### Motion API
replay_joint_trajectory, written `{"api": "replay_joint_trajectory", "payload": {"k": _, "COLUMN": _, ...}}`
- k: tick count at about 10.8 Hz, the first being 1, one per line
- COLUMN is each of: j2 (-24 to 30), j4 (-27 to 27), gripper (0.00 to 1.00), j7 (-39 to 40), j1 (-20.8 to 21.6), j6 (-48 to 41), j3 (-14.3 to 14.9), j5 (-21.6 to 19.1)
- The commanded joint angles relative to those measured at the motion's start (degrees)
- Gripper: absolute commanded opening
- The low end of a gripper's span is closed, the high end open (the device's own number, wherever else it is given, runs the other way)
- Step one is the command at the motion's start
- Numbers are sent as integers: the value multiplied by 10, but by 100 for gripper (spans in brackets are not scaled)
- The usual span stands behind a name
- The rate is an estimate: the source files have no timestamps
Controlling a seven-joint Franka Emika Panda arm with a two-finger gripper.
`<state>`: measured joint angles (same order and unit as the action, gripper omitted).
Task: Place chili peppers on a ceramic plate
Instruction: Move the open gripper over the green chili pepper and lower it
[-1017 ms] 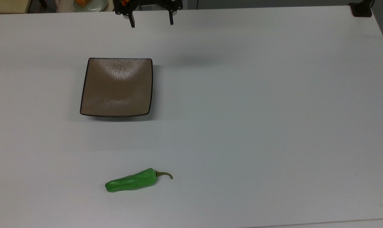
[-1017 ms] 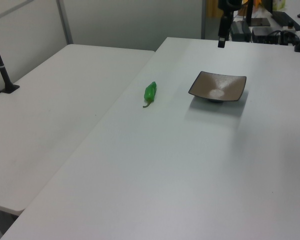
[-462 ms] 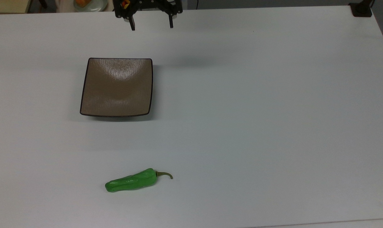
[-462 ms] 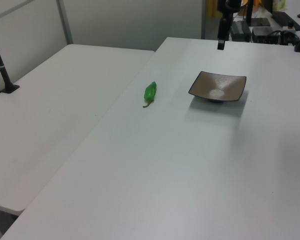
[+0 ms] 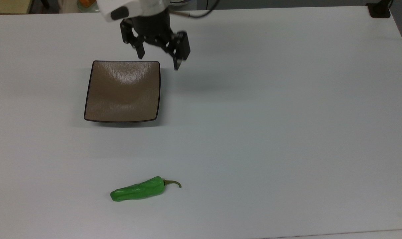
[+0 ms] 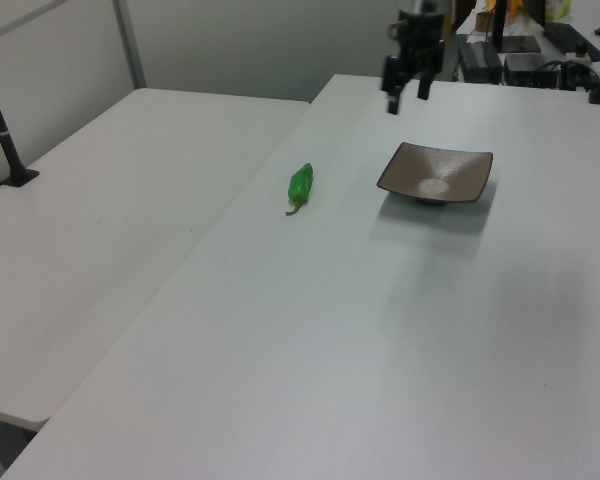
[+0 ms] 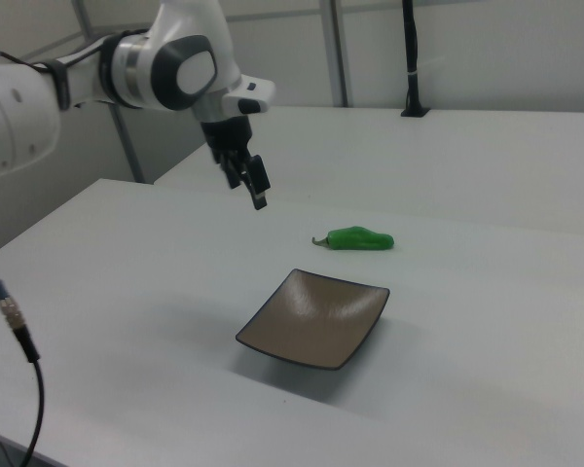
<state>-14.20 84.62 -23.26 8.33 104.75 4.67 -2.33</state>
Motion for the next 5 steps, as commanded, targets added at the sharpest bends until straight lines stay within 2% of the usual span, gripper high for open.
{"api": "replay_joint_trajectory", "payload": {"k": 1, "j2": -110, "j4": -116, "gripper": 100, "j7": -232, "j1": 5, "j6": 48, "j3": 13, "j5": 5}}
{"api": "replay_joint_trajectory", "payload": {"k": 3, "j2": -150, "j4": -135, "gripper": 100, "j7": -344, "j1": 5, "j6": 119, "j3": 30, "j5": 4}}
{"api": "replay_joint_trajectory", "payload": {"k": 5, "j2": -187, "j4": -141, "gripper": 100, "j7": -417, "j1": 5, "j6": 195, "j3": 39, "j5": 5}}
